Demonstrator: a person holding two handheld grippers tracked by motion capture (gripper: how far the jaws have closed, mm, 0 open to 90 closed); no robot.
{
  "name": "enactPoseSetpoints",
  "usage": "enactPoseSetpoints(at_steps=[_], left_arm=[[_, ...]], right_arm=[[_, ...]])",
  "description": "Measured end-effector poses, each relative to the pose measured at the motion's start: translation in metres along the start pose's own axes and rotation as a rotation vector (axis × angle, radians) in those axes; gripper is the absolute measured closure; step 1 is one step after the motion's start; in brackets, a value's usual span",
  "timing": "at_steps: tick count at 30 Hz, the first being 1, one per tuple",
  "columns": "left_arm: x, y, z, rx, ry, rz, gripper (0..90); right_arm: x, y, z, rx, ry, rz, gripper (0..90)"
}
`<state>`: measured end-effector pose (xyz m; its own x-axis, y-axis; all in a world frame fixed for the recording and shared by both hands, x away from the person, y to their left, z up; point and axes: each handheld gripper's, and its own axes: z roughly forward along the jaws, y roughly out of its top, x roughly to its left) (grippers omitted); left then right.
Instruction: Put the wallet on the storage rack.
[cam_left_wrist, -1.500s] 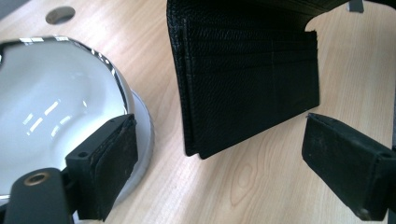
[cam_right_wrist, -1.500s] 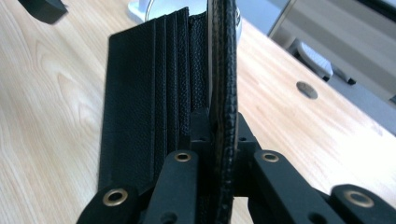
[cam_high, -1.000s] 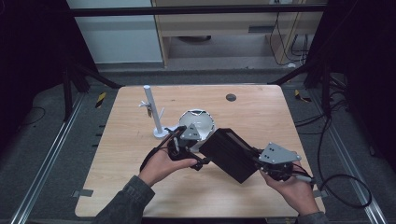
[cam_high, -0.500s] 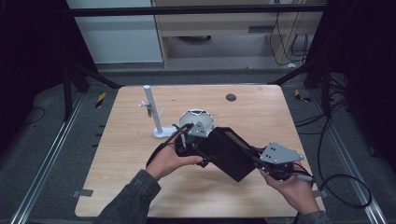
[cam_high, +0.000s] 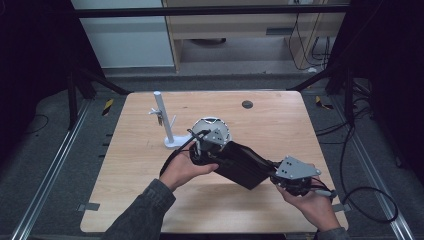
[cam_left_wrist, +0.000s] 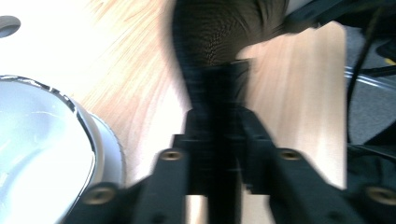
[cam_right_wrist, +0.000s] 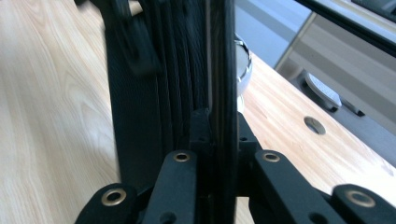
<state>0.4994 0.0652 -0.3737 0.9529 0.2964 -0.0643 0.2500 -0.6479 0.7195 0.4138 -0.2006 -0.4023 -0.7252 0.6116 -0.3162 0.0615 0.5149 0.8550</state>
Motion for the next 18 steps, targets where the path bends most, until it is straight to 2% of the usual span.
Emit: enactPoseSetpoints(at_steps=[1, 3, 6, 7, 8, 9, 10, 12, 14, 15, 16, 18], left_arm=[[-0.001, 0.002, -0.003, 0.006, -0.002, -0.005, 78.3], [-0.005, 0.006, -0.006, 0.064, -0.022, -0.004, 79.3], [-0.01, 0.014, -0.012, 0.084, 0.011, 0.005, 79.6], [-0.01, 0.016, -0.015, 0.086, 0.024, 0.002, 79.6], [-0.01, 0.02, -0.018, 0.092, 0.042, 0.0, 79.6], [-0.009, 0.022, -0.02, 0.1, 0.055, 0.004, 79.6], [-0.009, 0.024, -0.023, 0.106, 0.071, 0.003, 79.6], [-0.006, 0.029, -0.029, 0.114, 0.099, -0.003, 79.6], [-0.004, 0.032, -0.034, 0.117, 0.113, -0.01, 79.6], [-0.003, 0.033, -0.037, 0.114, 0.124, -0.011, 79.6], [-0.003, 0.035, -0.04, 0.118, 0.127, -0.01, 79.6], [-0.003, 0.039, -0.046, 0.136, 0.149, 0.0, 79.6]], right_arm=[[0.0, 0.0, 0.0, 0.0, 0.0, 0.0, 82.8], [0.001, -0.005, 0.002, -0.003, 0.004, 0.015, 82.6], [0.006, -0.01, 0.006, -0.002, 0.03, 0.039, 76.6], [0.007, -0.012, 0.008, 0.0, 0.038, 0.043, 71.2], [0.011, -0.015, 0.013, 0.01, 0.063, 0.077, 55.2], [0.012, -0.017, 0.015, 0.019, 0.068, 0.085, 49.8], [0.012, -0.017, 0.015, 0.019, 0.068, 0.085, 49.8], [0.015, -0.021, 0.02, 0.051, 0.092, 0.11, 35.5], [0.018, -0.032, 0.029, 0.077, 0.084, 0.16, 21.5], [0.017, -0.036, 0.031, 0.078, 0.075, 0.184, 19.8], [0.017, -0.036, 0.031, 0.078, 0.075, 0.184, 19.8], [0.014, -0.044, 0.036, 0.103, 0.032, 0.213, 16.0]])
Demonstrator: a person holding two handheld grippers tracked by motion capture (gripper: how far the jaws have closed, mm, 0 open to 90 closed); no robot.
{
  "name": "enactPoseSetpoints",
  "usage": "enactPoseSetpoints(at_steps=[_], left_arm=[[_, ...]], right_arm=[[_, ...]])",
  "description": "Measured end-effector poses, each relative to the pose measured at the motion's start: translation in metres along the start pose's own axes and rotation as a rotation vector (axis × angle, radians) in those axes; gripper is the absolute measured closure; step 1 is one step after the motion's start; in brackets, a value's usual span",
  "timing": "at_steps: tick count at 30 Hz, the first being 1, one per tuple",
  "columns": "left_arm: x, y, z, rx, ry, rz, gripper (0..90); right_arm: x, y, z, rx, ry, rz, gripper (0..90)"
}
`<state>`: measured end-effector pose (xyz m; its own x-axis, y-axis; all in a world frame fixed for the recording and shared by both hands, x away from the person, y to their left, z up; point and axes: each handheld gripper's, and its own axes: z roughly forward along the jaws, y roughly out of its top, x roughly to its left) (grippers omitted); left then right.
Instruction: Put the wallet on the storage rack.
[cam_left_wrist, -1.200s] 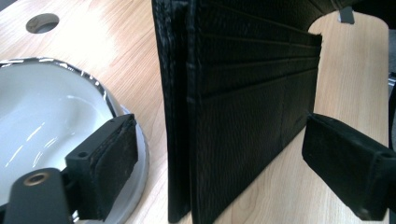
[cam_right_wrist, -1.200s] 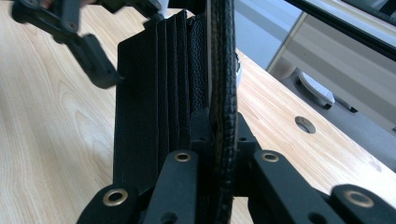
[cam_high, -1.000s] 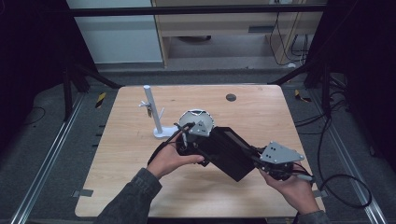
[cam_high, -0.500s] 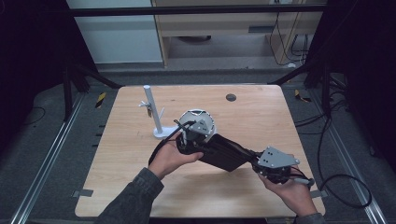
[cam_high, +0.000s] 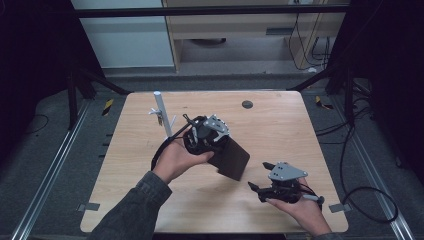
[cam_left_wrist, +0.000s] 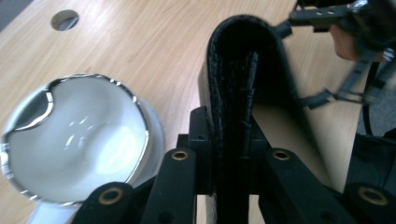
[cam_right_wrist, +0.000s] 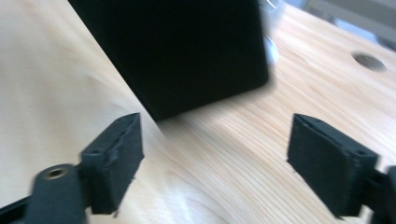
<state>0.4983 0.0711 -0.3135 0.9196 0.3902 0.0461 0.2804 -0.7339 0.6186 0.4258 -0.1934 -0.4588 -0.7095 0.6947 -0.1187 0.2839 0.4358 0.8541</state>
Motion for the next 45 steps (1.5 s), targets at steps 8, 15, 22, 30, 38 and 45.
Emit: enactPoseSetpoints(at_steps=[8, 15, 22, 30, 38, 45], left_arm=[[0.008, 0.005, -0.022, 0.023, 0.046, -0.006, 79.6], [0.014, 0.012, -0.041, 0.002, 0.081, -0.016, 79.6], [0.023, 0.019, -0.057, -0.027, 0.122, -0.037, 79.6], [0.036, 0.017, -0.068, -0.026, 0.155, -0.055, 79.6], [0.042, 0.018, -0.075, -0.025, 0.195, -0.059, 79.6], [0.048, 0.018, -0.078, -0.012, 0.216, -0.063, 79.6]], right_arm=[[-0.034, -0.032, 0.016, 0.143, -0.188, 0.235, 8.9], [-0.048, -0.048, 0.019, 0.201, -0.226, 0.341, 7.2], [-0.052, -0.052, 0.025, 0.243, -0.247, 0.356, 6.9], [-0.049, -0.053, 0.028, 0.24, -0.27, 0.342, 4.3], [-0.048, -0.053, 0.029, 0.241, -0.272, 0.345, 3.7], [-0.048, -0.053, 0.029, 0.24, -0.271, 0.345, 3.7]])
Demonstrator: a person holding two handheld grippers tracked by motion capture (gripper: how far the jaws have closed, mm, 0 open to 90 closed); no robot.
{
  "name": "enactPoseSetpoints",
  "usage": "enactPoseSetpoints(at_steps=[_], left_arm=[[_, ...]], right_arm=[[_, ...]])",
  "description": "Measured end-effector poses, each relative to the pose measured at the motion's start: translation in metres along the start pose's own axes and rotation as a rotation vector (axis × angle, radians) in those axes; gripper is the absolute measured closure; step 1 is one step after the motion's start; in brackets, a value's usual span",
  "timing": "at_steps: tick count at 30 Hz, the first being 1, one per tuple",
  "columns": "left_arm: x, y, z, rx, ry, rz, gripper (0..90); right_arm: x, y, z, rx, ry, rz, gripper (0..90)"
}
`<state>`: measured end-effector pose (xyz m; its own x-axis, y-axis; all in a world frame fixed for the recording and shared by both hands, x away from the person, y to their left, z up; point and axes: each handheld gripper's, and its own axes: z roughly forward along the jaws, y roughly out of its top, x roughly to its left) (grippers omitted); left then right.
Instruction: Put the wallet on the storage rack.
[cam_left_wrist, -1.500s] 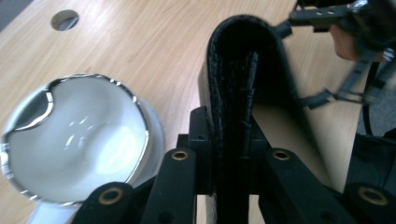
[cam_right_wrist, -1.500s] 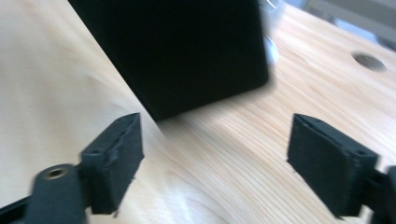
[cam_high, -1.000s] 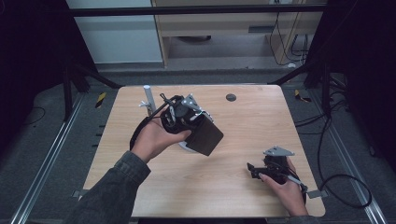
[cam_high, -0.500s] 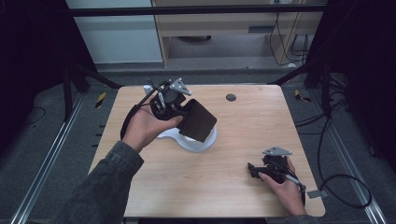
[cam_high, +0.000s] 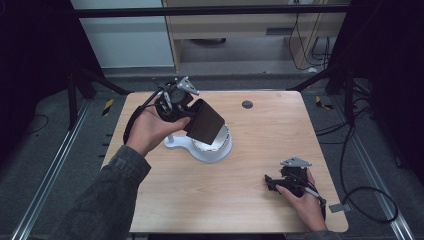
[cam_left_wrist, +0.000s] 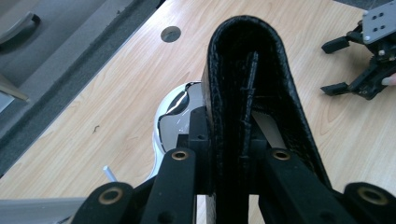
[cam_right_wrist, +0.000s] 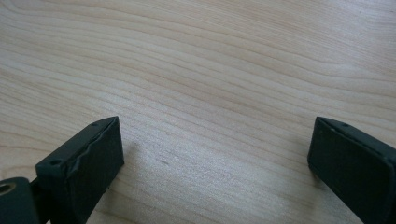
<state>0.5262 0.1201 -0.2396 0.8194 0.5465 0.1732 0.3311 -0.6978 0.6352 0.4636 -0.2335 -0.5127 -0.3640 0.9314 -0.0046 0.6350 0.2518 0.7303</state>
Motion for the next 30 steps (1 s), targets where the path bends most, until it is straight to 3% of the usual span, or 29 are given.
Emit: enactPoseSetpoints(at_steps=[17, 30], left_arm=[[0.007, -0.011, 0.016, 0.04, -0.006, -0.019, 79.6], [0.011, -0.004, 0.05, 0.095, -0.011, -0.014, 79.5]], right_arm=[[0.0, 0.0, 0.0, 0.002, -0.003, -0.001, 3.7], [0.001, -0.001, 0.0, 0.001, 0.001, -0.003, 3.5]])
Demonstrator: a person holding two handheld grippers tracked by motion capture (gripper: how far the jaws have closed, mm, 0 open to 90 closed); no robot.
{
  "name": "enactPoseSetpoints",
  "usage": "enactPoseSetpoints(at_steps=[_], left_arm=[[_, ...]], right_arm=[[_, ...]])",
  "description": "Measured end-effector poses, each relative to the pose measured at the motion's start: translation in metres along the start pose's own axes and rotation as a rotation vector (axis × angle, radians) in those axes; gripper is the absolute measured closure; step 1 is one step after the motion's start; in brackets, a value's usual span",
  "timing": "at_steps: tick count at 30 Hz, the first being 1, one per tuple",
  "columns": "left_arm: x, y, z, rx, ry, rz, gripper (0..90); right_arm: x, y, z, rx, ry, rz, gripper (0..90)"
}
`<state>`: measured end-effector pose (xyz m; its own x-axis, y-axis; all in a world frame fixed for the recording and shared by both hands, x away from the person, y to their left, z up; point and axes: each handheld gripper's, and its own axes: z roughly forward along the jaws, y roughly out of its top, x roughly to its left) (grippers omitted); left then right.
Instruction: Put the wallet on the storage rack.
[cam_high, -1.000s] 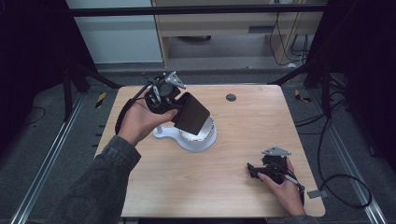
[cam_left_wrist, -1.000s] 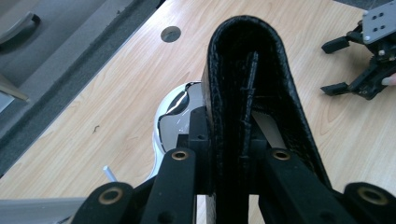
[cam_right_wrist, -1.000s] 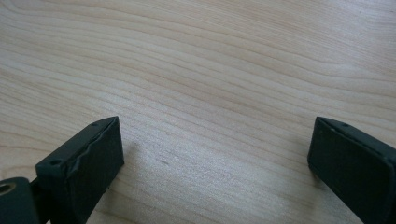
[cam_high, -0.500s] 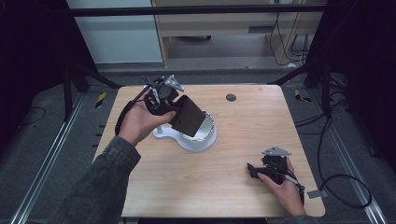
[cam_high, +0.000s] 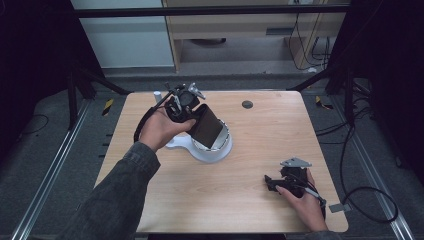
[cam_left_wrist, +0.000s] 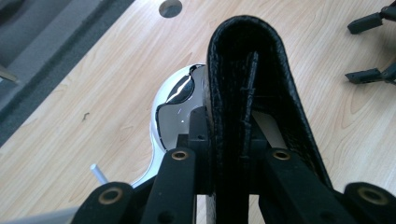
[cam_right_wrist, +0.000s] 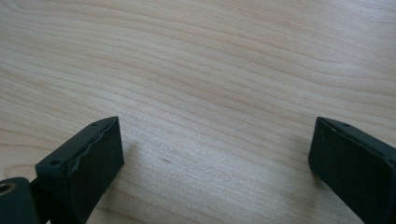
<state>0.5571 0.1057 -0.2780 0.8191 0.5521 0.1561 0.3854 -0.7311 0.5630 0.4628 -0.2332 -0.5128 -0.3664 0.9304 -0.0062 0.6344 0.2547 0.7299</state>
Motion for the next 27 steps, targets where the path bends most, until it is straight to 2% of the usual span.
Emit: enactPoseSetpoints(at_steps=[7, 14, 21, 27], left_arm=[[0.003, 0.005, 0.024, 0.041, -0.02, -0.001, 79.5], [0.005, 0.008, 0.041, 0.073, -0.047, -0.002, 79.4], [0.007, 0.011, 0.046, 0.069, -0.066, -0.012, 79.2], [0.015, 0.01, 0.048, 0.061, -0.075, -0.04, 78.1]], right_arm=[[0.0, 0.0, 0.0, 0.001, 0.005, 0.002, 3.4], [0.0, 0.0, 0.0, 0.001, 0.009, -0.002, 3.2], [0.001, 0.0, 0.0, 0.002, 0.009, -0.003, 3.2], [0.001, 0.0, 0.0, 0.0, 0.008, -0.003, 3.1]])
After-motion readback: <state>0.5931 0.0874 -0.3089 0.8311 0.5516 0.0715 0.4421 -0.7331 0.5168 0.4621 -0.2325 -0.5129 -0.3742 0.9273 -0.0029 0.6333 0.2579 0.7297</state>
